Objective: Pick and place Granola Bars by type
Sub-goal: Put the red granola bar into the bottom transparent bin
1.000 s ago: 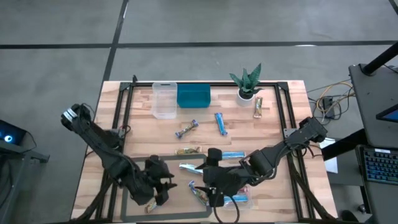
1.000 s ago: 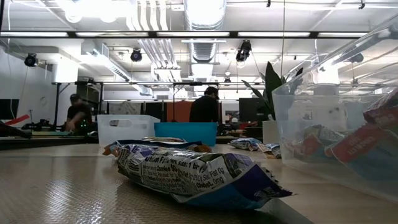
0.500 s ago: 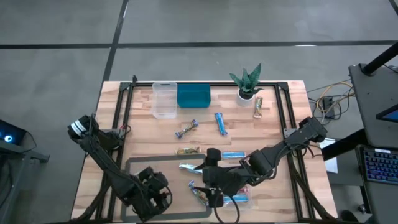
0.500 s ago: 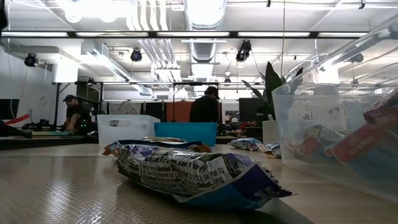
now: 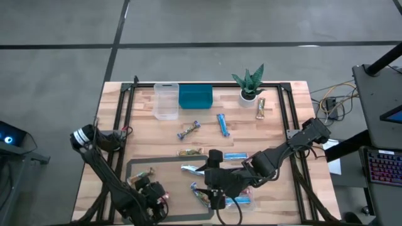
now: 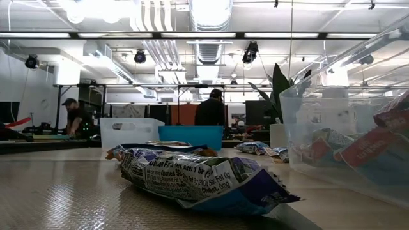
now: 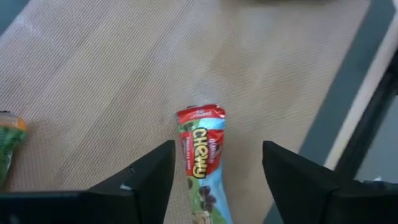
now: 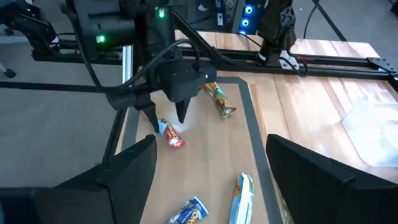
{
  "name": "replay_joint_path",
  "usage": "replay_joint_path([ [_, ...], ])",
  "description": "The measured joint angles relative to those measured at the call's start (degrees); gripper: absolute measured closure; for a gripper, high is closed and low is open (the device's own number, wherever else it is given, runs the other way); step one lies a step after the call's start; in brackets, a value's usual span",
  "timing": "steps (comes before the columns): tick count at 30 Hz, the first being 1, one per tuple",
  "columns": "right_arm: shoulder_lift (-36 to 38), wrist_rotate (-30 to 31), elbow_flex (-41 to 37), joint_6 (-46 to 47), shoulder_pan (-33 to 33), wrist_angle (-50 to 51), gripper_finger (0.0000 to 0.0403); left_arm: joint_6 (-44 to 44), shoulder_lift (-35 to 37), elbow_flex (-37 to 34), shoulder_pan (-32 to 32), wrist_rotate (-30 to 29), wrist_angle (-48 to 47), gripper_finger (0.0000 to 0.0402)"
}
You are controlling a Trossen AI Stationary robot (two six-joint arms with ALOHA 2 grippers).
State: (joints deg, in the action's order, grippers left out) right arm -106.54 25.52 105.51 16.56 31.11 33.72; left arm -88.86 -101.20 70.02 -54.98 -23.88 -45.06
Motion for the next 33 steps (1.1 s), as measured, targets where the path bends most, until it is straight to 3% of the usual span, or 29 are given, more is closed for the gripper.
replay_joint_path([
  [21, 0.0, 0.0, -0.5, -1.1, 0.0, -1.9, 0.0110, -0.1, -7.4, -0.1, -0.2, 6.6, 1.0, 0.0184],
  [33, 0.0, 0.0, -0.5, -2.3, 0.1, -2.7, 0.0126, -0.2, -7.6, -0.3, -0.2, 7.8, 1.4, 0.0301],
])
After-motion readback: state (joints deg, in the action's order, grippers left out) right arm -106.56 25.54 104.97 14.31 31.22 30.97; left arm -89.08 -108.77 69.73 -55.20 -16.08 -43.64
